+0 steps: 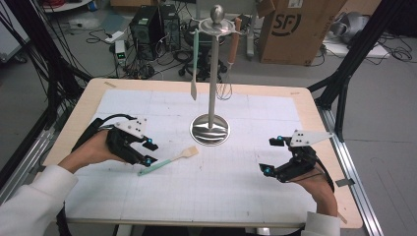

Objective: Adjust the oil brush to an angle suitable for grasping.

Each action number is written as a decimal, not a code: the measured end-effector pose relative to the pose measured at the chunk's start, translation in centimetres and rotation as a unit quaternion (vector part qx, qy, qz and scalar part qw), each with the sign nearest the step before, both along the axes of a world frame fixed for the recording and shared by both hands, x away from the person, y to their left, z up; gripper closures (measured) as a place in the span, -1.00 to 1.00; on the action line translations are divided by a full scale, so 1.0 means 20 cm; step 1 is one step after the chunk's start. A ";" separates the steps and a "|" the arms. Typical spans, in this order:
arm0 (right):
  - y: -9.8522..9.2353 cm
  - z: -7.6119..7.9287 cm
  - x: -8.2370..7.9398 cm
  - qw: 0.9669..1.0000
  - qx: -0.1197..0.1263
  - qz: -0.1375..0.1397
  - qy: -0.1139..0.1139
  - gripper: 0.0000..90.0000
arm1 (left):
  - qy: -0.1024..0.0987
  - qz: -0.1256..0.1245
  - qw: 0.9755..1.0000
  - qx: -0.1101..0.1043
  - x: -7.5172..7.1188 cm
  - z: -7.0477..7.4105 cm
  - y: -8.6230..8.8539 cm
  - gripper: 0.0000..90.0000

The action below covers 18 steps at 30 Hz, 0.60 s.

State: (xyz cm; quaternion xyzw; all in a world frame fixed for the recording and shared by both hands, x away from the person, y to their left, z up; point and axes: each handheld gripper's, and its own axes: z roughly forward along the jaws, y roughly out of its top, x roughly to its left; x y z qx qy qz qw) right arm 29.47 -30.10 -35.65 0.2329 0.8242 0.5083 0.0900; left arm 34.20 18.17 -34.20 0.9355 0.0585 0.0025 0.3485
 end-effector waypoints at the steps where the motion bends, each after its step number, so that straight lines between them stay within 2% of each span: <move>1: 0.00 0.00 0.00 1.000 0.000 0.000 0.000 -0.99 | 0.005 -0.002 1.000 0.004 0.00 -0.01 -0.01 0.37; 4: 0.00 0.00 0.00 1.000 -0.001 0.000 0.000 -0.99 | 0.006 -0.003 1.000 0.024 0.01 -0.04 -0.04 0.58; 8: 0.00 0.00 0.00 1.000 -0.002 0.002 0.001 -0.99 | 0.021 -0.006 0.999 0.041 0.02 -0.08 -0.07 0.85; 14: 0.00 0.00 0.00 1.000 0.000 0.002 0.000 -0.99 | 0.036 -0.006 0.997 0.064 0.02 -0.14 -0.10 0.99; 18: 0.00 0.00 0.00 1.000 0.000 0.003 -0.001 -0.99 | 0.044 -0.003 0.995 0.084 0.03 -0.18 -0.12 0.99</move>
